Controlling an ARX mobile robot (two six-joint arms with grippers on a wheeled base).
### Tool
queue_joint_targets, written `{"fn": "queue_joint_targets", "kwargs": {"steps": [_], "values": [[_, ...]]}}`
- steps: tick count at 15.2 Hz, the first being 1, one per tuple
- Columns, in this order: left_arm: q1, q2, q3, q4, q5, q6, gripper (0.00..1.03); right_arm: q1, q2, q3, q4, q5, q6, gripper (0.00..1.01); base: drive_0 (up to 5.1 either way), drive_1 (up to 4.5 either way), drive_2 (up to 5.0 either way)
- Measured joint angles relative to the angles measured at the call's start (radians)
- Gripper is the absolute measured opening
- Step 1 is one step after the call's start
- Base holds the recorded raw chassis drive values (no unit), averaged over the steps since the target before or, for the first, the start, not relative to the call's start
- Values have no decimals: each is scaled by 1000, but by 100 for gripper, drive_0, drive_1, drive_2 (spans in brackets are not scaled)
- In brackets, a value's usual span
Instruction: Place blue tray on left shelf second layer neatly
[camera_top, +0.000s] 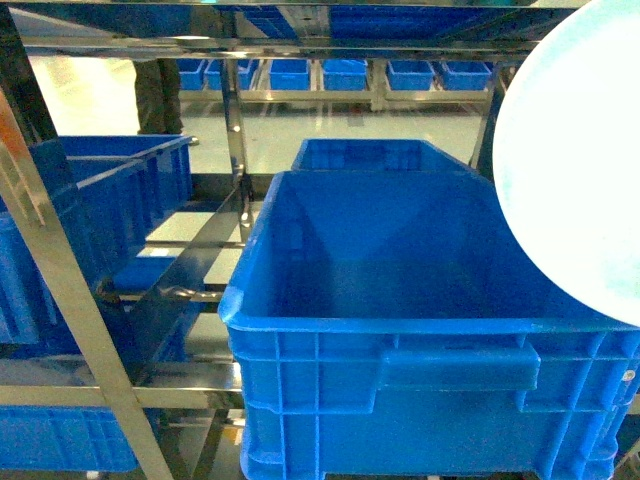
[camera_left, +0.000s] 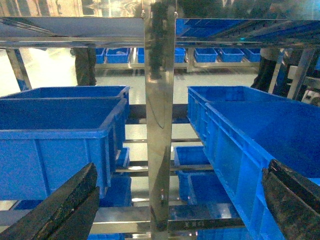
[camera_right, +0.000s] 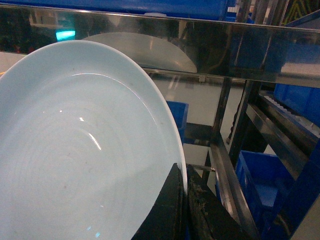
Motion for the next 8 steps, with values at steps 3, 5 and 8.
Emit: {"fn": "queue_joint_targets", "kwargs": {"steps": [3, 5, 8], "values": [[0, 0, 0, 0, 0, 0, 98, 21, 0, 0, -22, -4, -10, 2, 0, 0, 0], [0, 0, 0, 0, 0, 0, 98, 54, 0, 0, -43, -16, -17, 2, 0, 0, 0], [0, 0, 0, 0, 0, 0, 98, 102, 36, 14, -35, -6, -22, 2, 0, 0, 0]]}}
